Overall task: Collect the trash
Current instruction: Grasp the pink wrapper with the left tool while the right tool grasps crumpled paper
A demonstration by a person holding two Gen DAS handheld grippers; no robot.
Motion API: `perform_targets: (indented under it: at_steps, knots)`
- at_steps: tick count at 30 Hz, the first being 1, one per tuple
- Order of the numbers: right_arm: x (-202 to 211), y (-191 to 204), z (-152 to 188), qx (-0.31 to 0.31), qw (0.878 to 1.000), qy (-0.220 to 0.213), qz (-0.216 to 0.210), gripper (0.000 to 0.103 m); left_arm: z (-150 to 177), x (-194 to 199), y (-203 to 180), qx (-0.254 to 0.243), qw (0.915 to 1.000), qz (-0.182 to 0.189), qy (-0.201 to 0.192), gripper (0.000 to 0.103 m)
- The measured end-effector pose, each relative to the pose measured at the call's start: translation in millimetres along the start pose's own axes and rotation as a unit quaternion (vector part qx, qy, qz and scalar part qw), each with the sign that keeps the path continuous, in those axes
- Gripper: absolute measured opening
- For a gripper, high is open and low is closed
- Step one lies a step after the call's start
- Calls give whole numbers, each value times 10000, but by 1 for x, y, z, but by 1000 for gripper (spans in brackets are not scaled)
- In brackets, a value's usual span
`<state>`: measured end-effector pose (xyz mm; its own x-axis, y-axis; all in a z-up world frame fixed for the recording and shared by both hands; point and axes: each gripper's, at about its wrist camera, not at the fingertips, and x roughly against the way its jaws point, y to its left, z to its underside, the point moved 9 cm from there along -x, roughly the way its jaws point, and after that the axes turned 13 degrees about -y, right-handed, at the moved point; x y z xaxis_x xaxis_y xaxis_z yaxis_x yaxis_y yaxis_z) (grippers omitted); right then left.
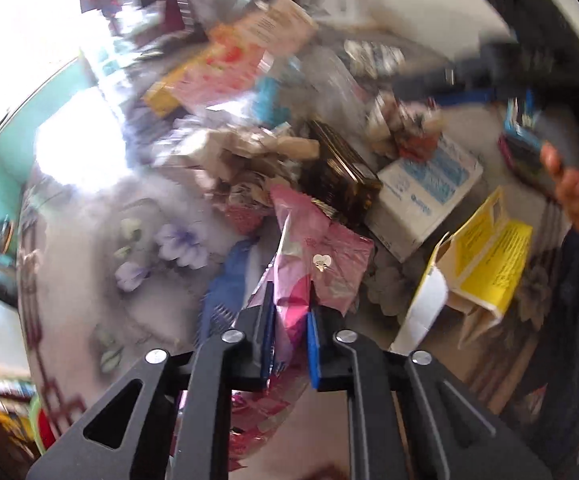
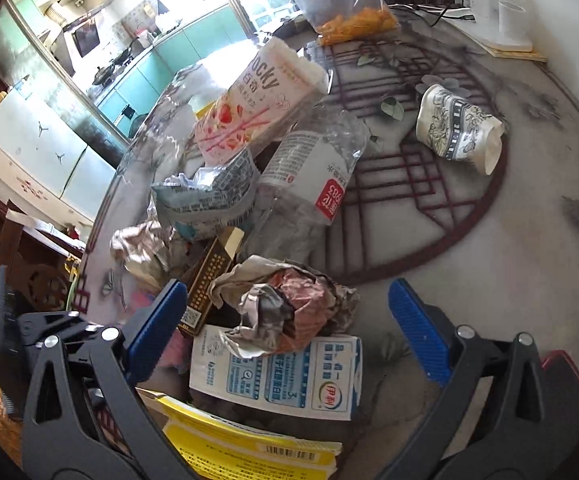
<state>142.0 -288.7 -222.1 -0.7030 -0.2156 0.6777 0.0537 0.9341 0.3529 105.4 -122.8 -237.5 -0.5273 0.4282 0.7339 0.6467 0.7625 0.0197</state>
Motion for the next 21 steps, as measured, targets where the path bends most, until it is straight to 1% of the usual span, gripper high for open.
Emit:
perform_targets:
  at_steps: [4, 8, 10, 12, 13, 15, 16, 18, 21]
  knots:
    - [1, -1, 0, 83, 9999, -28, 60, 99, 0, 38, 19, 679, 9969, -215, -342, 9]
    - [-3, -3, 1, 152, 9998, -8, 109, 97, -1, 62, 34, 1282, 9886, -417, -675, 9]
    - [-6, -2, 3, 218, 9997, 29, 146, 93, -2, 70, 42, 1515, 9846, -456, -748, 9]
    - [-8, 0, 4, 296, 9994, 53, 158, 84, -2, 80, 51, 1679, 9809, -492, -846, 9]
    - [-10, 1, 5, 345, 9992, 72, 164, 81, -2, 85, 53, 1737, 9794, -496, -896, 9]
    - [-14, 4, 9, 473, 9986, 163, 173, 56, 3, 97, 57, 1837, 9767, -509, -987, 9]
    - [-17, 4, 11, 543, 9980, 210, 239, 49, 2, 99, 57, 1871, 9757, -512, -1021, 9]
    - [-19, 4, 14, 632, 9973, 240, 299, 45, 4, 108, 58, 1911, 9737, -546, -1110, 9]
    - [-12, 6, 12, 711, 9967, 118, 367, 42, 9, 121, 64, 1991, 9704, -621, -1222, 9]
